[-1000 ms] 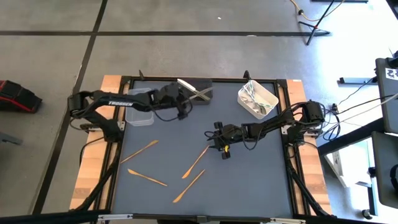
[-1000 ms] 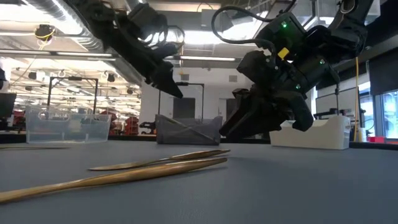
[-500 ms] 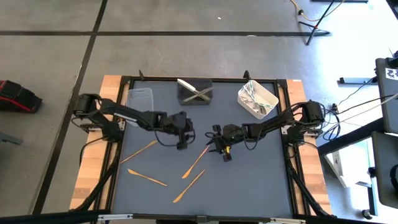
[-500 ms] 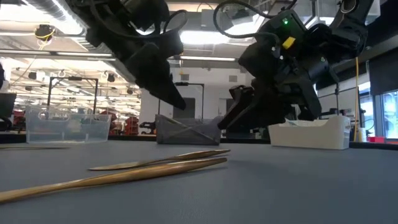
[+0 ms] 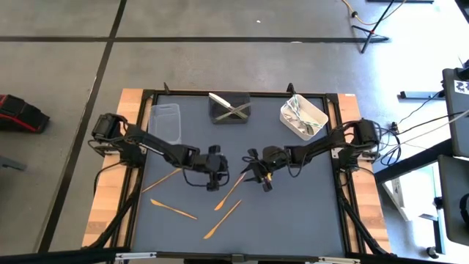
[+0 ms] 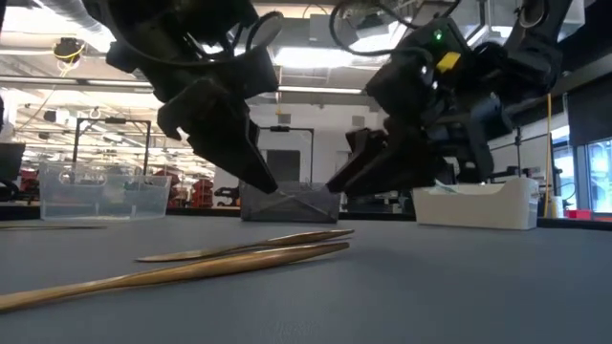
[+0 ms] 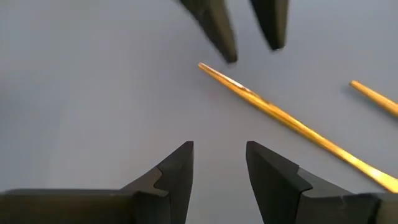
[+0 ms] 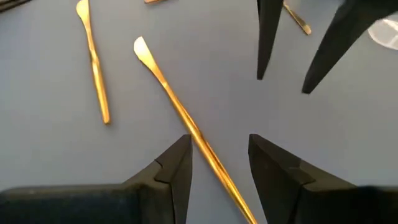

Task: Sort silverware by color (type)
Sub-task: Put the top right gold knife into the transparent bin

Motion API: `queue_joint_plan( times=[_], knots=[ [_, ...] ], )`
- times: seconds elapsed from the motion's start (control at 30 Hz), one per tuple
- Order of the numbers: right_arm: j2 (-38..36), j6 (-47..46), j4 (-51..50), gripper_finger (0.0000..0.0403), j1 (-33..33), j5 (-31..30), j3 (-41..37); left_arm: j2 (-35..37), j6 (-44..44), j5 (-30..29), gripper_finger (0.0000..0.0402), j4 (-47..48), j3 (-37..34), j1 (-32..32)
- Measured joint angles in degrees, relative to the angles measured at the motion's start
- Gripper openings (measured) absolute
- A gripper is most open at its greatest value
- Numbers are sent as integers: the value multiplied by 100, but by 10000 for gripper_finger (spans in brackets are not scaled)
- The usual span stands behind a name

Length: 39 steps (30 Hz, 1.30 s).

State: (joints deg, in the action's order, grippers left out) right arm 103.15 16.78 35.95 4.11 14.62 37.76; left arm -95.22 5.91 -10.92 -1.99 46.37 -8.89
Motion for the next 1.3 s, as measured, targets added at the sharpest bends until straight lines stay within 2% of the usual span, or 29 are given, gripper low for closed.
queue_joint_plan(
  times=[0.23, 0.57, 0.7, 0.83, 1.0, 1.13, 1.3],
  knots=[
    [642, 20, 67, 144, -1, -93, 328, 11, 0, -17, 142, -15, 0, -14],
    [1163, 0, -64, 142, -126, 219, 680, 11, 125, -11, 142, 3, 0, -19],
    [1163, 0, -215, 115, -242, 348, 682, 11, 125, -13, 142, 2, 0, -19],
    [1201, 18, -318, 66, -343, 539, 682, 11, 125, -13, 142, 3, 0, -19],
    [1209, 142, -378, 10, -334, 429, 671, 11, 123, -13, 142, -2, 0, -19],
    [1134, 149, -394, 16, -325, 264, 666, 13, 118, -128, 142, -32, 0, -33],
    [890, 15, -560, 15, -334, -277, 647, 13, 125, -510, 142, -27, 0, -68]
  ],
)
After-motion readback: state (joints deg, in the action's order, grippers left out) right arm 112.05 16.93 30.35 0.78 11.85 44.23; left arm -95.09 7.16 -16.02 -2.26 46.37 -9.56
